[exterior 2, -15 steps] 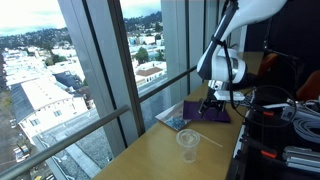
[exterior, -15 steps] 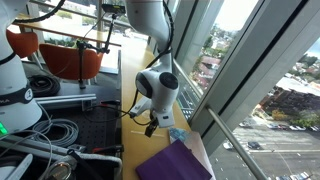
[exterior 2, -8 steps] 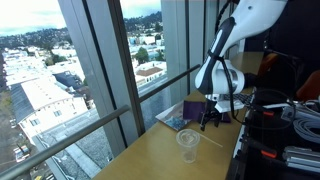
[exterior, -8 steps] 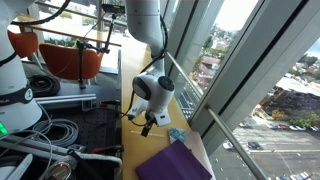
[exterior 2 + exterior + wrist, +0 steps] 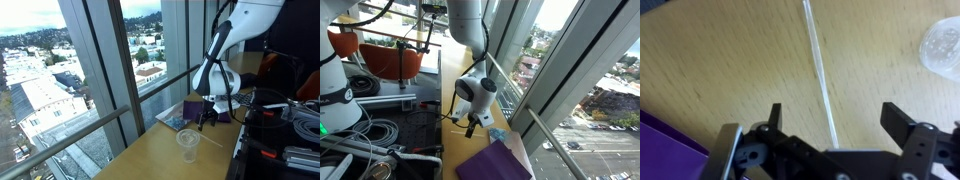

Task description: Lift the straw from the table and put it in the cup

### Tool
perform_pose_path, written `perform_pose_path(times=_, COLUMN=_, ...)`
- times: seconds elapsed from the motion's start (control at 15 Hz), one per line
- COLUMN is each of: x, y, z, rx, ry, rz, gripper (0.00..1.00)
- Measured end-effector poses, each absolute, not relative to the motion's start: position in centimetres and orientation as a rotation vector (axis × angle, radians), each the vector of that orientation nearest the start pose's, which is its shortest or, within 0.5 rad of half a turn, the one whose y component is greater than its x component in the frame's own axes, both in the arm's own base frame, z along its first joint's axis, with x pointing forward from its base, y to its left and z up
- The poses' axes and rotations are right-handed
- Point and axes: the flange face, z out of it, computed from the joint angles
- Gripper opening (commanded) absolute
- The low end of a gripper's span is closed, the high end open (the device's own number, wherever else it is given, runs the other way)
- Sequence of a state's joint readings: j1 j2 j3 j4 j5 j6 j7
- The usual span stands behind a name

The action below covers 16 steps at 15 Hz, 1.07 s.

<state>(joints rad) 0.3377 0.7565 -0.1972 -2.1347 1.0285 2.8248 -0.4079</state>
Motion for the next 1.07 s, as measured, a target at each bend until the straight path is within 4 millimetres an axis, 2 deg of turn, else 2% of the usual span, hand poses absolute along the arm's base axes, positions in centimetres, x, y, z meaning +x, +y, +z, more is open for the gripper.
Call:
perform_pose_path(times=0.33, x=52.4, y=1.9, z=3.7, rx=-2.946, ry=0.510, rz=-0.048, gripper=1.00)
perform_pose_path(times=0.4, x=52.5, y=1.9, z=3.2, rx=-2.950, ry=0.503, rz=-0.045, gripper=0.96)
perform_pose_path(times=0.47, x=52.5, y=1.9, z=2.8, rx=-2.954, ry=0.497, rz=-0.042, gripper=0.76)
perform_pose_path(times=0.6, x=52.6, y=1.8, z=2.0, rx=-2.961, ry=0.489, rz=-0.035, gripper=0.71)
perform_pose_path(times=0.8, x=52.6, y=2.0, z=1.1, rx=-2.967, ry=0.478, rz=-0.025, gripper=0.46)
perform_pose_path(times=1.07, x=52.5, y=1.4, z=0.7, rx=-2.978, ry=0.490, rz=-0.027, gripper=0.19)
